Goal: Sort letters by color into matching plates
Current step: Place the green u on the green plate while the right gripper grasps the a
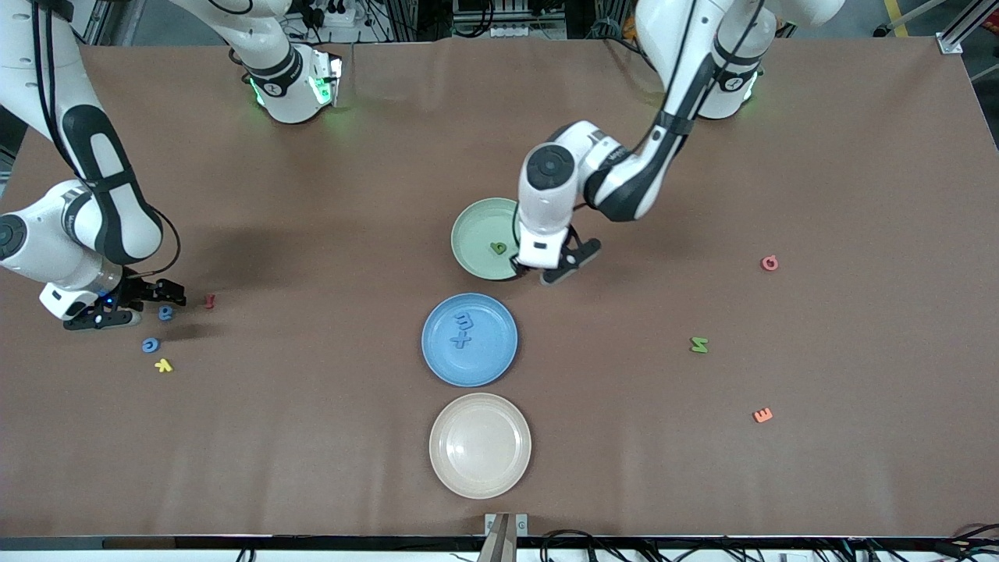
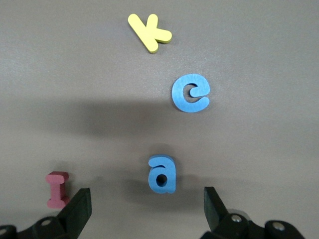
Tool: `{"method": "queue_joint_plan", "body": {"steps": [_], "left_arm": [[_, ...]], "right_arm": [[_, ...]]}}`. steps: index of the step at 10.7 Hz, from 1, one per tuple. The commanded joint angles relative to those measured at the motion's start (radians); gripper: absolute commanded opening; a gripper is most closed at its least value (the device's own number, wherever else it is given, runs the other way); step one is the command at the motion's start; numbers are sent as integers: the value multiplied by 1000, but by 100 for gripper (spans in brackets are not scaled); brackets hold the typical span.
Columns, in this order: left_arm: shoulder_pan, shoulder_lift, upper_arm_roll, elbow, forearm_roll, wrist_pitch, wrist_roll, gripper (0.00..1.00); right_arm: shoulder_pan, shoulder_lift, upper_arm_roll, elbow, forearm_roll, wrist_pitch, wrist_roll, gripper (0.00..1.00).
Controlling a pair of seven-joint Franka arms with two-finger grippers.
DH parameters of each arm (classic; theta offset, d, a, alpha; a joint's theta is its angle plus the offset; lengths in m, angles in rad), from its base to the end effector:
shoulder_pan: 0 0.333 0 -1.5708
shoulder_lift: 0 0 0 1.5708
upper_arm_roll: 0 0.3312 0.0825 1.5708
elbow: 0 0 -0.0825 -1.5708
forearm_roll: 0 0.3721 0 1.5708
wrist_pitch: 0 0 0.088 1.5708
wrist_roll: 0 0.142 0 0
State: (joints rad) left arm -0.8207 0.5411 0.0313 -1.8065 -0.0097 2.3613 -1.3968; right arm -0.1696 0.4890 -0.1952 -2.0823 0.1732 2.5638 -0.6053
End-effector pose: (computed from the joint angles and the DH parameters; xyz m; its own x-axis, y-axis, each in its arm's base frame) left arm 0.4597 -0.4658 0.2318 0.8197 0.5726 0.0115 0.5725 -0.8198 0.0122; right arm 0.5484 -0.2096 0.1805 0.9930 0.1178 0.0078 0.1178 -0.9930 0.0005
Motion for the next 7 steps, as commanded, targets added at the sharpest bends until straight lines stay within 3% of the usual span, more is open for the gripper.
{"method": "queue_joint_plan", "body": {"steps": [1,3,4,5,7], "left_arm": [[-98,10,13,16,11,-82,-77,0],[-130,34,13,15,11,-102,-77,6],[-132,42,12,15,13,-112,-71,85],[-143,46,12,15,11,-117,-77,100],[-132,40,16,15,17,-134,-68,100]], "right_arm": [[-11,28,5,-2,-1,70,2,100],[-11,26,5,-1,-1,56,4,100],[-11,26,5,1,-1,55,4,100],[-11,28,5,4,-1,55,7,100],[-11,28,5,5,-1,55,7,100]]}}
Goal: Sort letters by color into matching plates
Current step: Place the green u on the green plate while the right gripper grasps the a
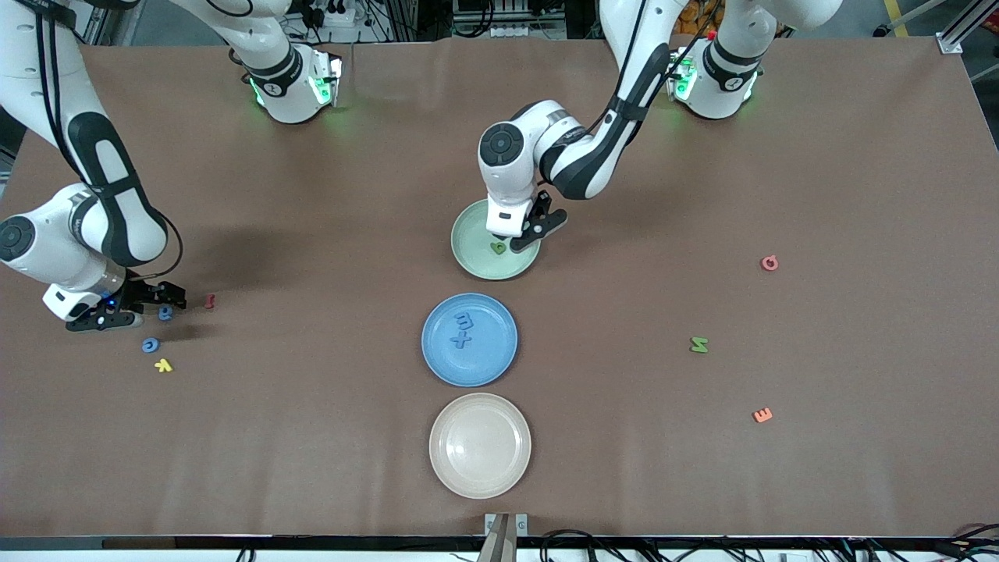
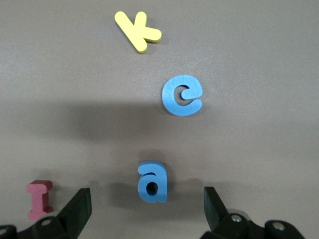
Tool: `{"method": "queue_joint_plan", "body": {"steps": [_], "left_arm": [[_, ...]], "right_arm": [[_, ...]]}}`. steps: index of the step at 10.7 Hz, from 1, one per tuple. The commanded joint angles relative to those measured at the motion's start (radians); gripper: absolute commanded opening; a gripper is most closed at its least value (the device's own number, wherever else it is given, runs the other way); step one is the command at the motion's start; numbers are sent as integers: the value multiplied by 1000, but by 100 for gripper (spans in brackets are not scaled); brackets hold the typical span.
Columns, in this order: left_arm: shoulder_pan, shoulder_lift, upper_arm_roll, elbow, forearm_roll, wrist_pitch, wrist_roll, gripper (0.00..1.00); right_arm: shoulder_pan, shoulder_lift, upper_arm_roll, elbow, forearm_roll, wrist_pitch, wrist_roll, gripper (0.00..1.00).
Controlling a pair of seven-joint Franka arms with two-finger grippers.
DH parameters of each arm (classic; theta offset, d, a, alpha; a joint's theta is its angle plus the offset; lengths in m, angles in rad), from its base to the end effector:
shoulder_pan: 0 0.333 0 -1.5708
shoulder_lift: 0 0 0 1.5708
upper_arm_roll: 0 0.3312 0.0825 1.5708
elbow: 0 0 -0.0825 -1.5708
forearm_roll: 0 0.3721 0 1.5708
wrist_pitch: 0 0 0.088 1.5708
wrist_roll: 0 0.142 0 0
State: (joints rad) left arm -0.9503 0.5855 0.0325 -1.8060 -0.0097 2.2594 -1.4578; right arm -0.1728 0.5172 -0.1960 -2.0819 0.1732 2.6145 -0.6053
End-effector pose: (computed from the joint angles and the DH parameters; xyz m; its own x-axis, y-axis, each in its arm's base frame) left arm 0.3843 -0.5048 0.1953 0.8563 0.5164 -0.0035 0.5115 -0.8491 -0.1318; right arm 0.5496 -0.2144 0.1691 0.9932 0.1143 0.0227 0.1138 -0.9933 0.0219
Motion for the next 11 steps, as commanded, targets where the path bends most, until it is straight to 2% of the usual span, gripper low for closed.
{"method": "queue_joint_plan", "body": {"steps": [1,3,7,9,10,11], "left_arm": [[4,-9,30,17,23,-32,0,100],[82,-19,50,42,25,-32,72,100],[316,-15,50,85,25,-32,244,100],[422,-3,50,103,22,-31,290,100],[461,16,50,128,14,-30,271,100],[493,30,50,135,14,-30,210,100]], "right_arm": [[-8,4,6,5,-1,4,7,100],[-10,9,6,5,-1,6,4,100],[-14,20,6,3,-1,13,1,100],[-14,21,6,5,-1,15,1,82],[-14,23,6,5,-1,16,1,68],[-14,24,6,5,-1,19,1,60]]}}
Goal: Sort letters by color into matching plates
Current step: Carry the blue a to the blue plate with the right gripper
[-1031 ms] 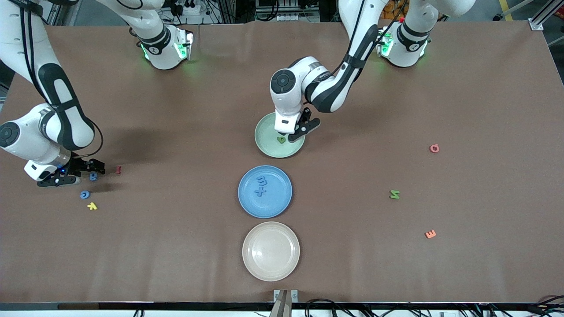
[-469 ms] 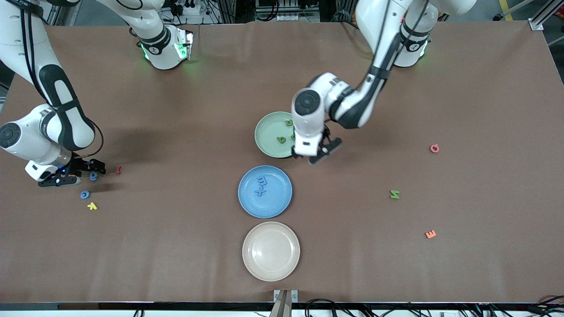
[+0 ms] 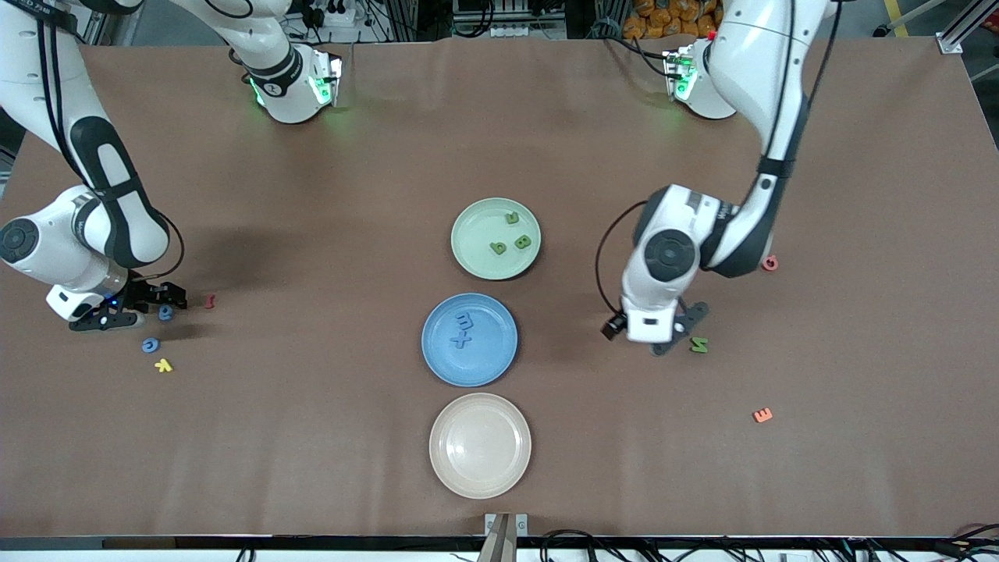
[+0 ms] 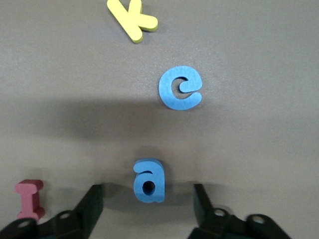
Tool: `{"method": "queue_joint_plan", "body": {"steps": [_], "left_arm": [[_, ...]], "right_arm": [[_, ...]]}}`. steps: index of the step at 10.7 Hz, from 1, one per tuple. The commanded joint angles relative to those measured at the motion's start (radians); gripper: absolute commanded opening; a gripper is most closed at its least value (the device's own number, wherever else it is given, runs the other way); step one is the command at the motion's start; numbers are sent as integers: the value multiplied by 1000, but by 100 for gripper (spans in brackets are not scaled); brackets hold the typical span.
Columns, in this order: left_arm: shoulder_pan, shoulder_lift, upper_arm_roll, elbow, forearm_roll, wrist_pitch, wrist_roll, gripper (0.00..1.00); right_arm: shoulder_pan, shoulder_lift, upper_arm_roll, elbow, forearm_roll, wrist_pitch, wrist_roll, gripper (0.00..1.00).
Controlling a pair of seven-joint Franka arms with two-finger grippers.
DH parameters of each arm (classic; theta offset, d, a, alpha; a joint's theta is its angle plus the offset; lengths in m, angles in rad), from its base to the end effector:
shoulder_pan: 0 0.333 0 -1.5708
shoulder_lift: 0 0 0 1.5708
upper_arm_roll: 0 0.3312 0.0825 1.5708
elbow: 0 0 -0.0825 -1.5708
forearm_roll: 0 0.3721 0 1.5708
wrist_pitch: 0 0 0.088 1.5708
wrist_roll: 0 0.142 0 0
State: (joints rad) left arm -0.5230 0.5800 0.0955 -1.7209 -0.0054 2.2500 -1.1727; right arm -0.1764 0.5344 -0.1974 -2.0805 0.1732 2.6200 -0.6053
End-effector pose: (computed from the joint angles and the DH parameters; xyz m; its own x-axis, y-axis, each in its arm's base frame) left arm 0.6017 -0.2801 0.2333 0.7425 0.6693 0.0256 0.6694 -0.7402 -0.0635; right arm 0.5470 -0.2172 0.1602 0.9939 0.1097 0.0118 0.1094 -0.9938 0.0215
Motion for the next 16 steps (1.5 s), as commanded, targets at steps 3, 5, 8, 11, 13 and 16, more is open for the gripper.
{"method": "queue_joint_plan", "body": {"steps": [3,5,8,11,13,16], "left_arm": [[130,57,-13,101,5,-10,-345,100],[153,79,-14,130,4,-7,-445,100],[187,90,-13,129,8,87,-597,100],[201,103,-10,90,53,89,-565,100],[204,119,-11,44,117,92,-520,100],[242,106,-17,-25,125,158,-389,100]], "right_arm": [[-9,21,7,5,-1,37,1,31],[-8,21,6,10,-1,37,1,21],[-2,21,9,31,-4,25,-1,11],[24,3,21,86,-4,-27,6,9],[64,-20,22,140,0,-128,25,9],[148,-40,21,224,-11,-302,247,10]]}}
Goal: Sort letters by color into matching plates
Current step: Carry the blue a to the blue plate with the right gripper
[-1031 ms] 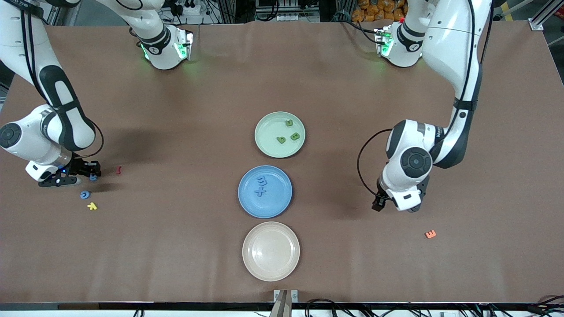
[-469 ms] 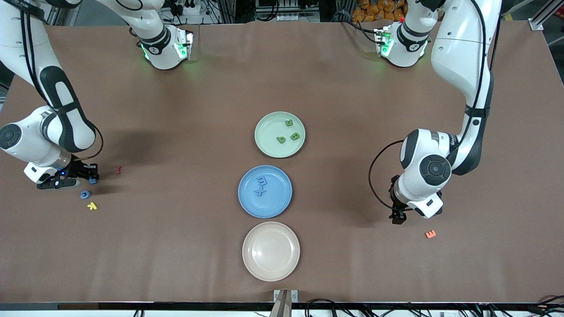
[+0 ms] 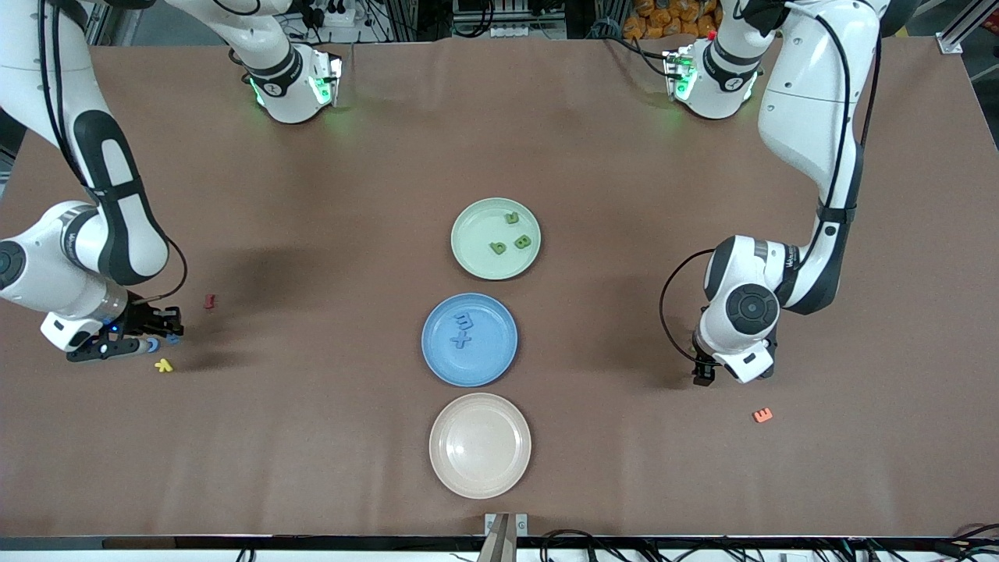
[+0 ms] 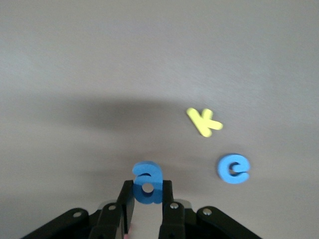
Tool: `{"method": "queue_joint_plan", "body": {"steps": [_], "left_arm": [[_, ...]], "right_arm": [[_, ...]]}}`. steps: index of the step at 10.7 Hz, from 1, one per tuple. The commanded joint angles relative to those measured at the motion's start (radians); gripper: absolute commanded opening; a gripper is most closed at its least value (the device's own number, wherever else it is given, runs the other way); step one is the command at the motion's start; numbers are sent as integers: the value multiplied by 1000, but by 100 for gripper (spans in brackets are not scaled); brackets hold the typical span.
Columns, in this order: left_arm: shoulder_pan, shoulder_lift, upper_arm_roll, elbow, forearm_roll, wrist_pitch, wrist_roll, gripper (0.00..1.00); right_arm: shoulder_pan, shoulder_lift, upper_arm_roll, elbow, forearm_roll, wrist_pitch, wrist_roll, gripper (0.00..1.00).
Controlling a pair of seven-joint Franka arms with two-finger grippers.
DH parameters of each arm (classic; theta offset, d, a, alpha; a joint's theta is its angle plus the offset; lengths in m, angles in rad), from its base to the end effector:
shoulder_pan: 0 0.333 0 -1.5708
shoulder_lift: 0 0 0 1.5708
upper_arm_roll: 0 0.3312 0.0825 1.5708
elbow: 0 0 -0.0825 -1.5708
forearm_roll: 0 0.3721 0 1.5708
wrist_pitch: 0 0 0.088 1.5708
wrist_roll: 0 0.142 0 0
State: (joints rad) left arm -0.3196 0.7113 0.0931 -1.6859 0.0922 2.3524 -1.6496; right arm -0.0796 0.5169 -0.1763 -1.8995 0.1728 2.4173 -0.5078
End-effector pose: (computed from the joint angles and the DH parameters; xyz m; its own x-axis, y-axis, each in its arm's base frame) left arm 0.6561 -0.1528 0.1685 0.2337 0.9641 0.1263 0.9723 -0.2306 -0.0387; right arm 0.6148 -0.1513 0.2190 0.9891 0.1453 0.0240 0.1457 -0.9891 -0.0199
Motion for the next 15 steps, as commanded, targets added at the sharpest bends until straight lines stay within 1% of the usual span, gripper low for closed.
{"method": "queue_joint_plan", "body": {"steps": [1,2,3,5,6,7,8,9,10,11,13,15], "left_arm": [[39,-29,-15,-73,27,65,105,100],[39,-30,-15,-74,26,68,105,100],[40,-30,-15,-74,26,70,105,100],[39,-38,-19,-72,12,71,103,100],[48,-53,-41,-72,5,73,105,100],[94,-68,-83,-72,-2,77,108,100],[164,-75,-155,-80,-2,84,129,100],[216,-78,-209,-98,4,103,142,100],[231,-85,-219,-127,8,142,143,100],[231,-87,-219,-150,9,177,145,100],[228,-78,-216,-155,9,192,146,100],[228,-70,-214,-155,12,194,146,100]], "right_arm": [[84,-23,1,54,-7,-109,238,10],[119,-23,3,65,-4,-115,333,10],[157,-21,21,72,1,-115,444,10],[199,-8,101,100,1,-112,660,10],[230,11,136,117,1,-106,767,11],[257,29,168,149,1,-106,857,12],[283,43,197,177,1,-106,924,12],[332,79,207,216,-1,-104,989,12],[384,118,207,270,-1,-103,1061,12],[426,156,207,316,-2,-103,1142,12],[503,205,208,385,-3,-101,1236,12],[563,228,215,416,-3,-83,1293,12]]}}
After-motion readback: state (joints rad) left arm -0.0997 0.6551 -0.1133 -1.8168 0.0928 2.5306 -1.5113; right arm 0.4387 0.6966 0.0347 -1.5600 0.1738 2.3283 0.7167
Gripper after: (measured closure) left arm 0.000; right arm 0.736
